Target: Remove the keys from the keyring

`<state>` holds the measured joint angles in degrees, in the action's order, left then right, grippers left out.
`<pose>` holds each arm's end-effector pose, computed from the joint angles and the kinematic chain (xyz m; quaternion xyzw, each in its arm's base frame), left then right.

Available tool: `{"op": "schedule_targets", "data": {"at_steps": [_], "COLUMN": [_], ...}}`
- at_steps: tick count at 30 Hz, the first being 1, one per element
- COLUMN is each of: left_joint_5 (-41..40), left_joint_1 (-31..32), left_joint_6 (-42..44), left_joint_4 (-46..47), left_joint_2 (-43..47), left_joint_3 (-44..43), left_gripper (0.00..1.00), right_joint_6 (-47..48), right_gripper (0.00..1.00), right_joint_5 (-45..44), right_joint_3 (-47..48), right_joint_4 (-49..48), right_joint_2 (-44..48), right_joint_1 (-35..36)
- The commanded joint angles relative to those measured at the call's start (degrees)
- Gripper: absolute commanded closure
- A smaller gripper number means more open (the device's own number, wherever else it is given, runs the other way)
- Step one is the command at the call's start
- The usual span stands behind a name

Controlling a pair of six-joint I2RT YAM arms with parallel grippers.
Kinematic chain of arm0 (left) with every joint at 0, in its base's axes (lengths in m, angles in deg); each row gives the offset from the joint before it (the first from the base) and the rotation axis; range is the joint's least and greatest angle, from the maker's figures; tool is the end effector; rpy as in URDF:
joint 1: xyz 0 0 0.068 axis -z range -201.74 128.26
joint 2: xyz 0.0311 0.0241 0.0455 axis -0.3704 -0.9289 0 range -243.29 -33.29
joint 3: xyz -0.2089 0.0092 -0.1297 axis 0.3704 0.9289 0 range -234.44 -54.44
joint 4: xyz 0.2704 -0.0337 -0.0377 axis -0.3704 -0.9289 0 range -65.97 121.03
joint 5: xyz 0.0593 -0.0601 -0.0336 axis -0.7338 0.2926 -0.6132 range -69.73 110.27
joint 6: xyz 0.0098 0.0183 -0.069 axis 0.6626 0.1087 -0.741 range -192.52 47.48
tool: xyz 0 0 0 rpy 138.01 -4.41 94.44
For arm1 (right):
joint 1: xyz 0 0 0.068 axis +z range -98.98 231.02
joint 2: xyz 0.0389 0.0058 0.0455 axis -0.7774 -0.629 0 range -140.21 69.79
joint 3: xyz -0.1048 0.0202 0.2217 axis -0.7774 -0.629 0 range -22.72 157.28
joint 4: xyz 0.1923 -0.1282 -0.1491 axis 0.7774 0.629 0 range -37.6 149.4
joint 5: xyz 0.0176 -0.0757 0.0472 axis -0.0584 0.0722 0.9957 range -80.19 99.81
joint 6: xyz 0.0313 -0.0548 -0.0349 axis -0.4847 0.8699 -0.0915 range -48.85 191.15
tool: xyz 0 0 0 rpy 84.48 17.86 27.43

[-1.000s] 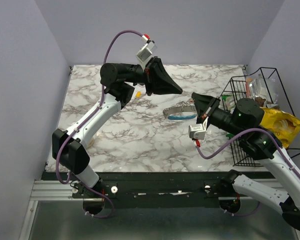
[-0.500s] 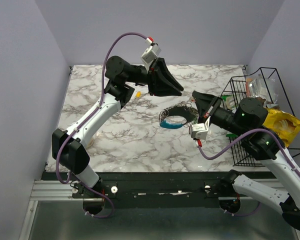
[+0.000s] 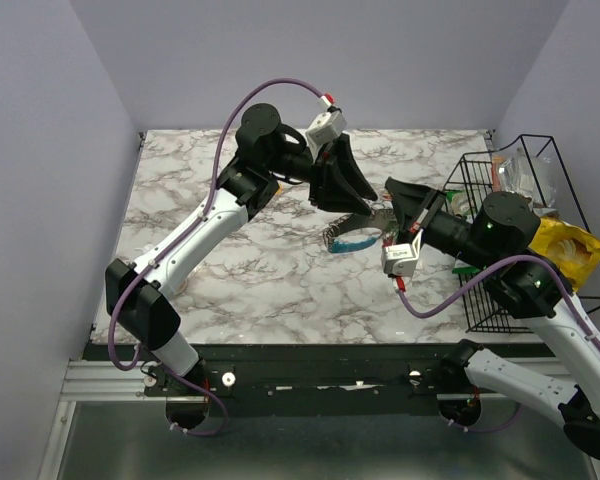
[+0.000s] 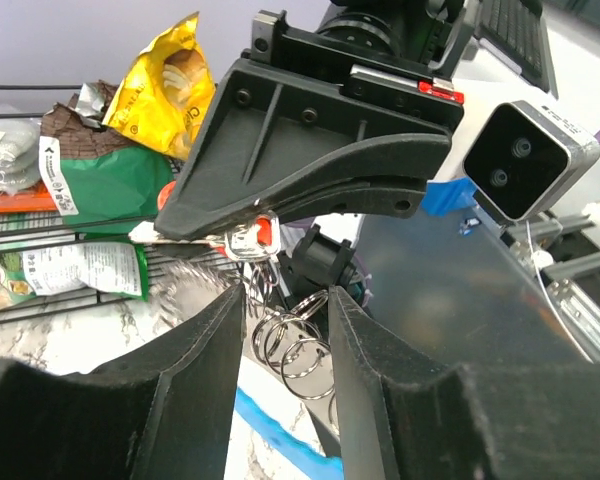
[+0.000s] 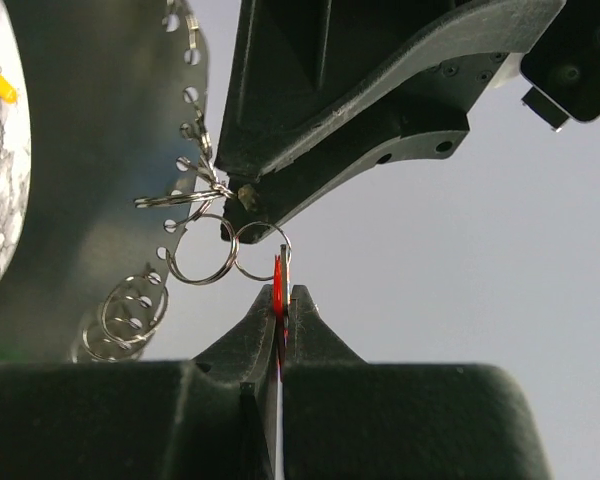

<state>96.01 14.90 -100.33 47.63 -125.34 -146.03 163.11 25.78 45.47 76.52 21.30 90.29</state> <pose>0.2652 -0.2692 0.4321 0.5258 0.4351 -0.6485 0.3371 0.1586 0.1510 0.4242 -0.7009 0.2141 -0.2072 0.6481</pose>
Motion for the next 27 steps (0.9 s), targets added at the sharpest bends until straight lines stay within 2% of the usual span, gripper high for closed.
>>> {"op": "schedule_targets", "data": {"at_steps": [1,4,7,8,11,16,21,27], "left_joint_5": [1.42,0.81,-1.64,-2.35,-4.55,-5.96,-6.05,-7.28], "left_joint_1": [1.15,1.94,3.08,3.43,4.75,5.19,5.28,5.28], "left_joint_6": [9.42,13.65,24.53,31.00,36.85,36.96,35.72,32.57], "left_joint_4": [-10.43,-16.41,-29.66,-36.83,-45.92,-45.78,-44.90,-40.34], "left_joint_2": [-0.23,0.12,-0.32,-0.58,-1.99,-1.90,-1.90,-0.77], "left_joint_3": [-3.68,-4.73,-8.15,-10.60,-14.56,-14.49,-14.41,-12.83], "left_gripper": [0.53,0.54,0.55,0.55,0.57,0.70,0.72,0.80], "right_joint_6": [-0.21,-0.12,0.06,0.06,0.06,0.23,0.24,0.32], "right_gripper": [0.99,0.99,0.99,0.99,0.99,0.99,0.99,0.99], "right_joint_5": [1.17,1.08,1.17,1.26,1.08,1.17,1.08,1.17], "right_joint_3": [1.87,1.87,2.04,2.13,2.39,2.39,2.57,2.57], "right_joint_4": [-1.18,-1.18,-1.18,-1.35,-1.36,-1.27,-1.36,-1.27], "right_joint_2": [0.06,0.06,0.06,0.06,-0.03,0.24,0.41,0.50], "right_joint_1": [-0.15,-0.15,-0.15,-0.15,-0.15,-0.15,-0.15,-0.16]}}
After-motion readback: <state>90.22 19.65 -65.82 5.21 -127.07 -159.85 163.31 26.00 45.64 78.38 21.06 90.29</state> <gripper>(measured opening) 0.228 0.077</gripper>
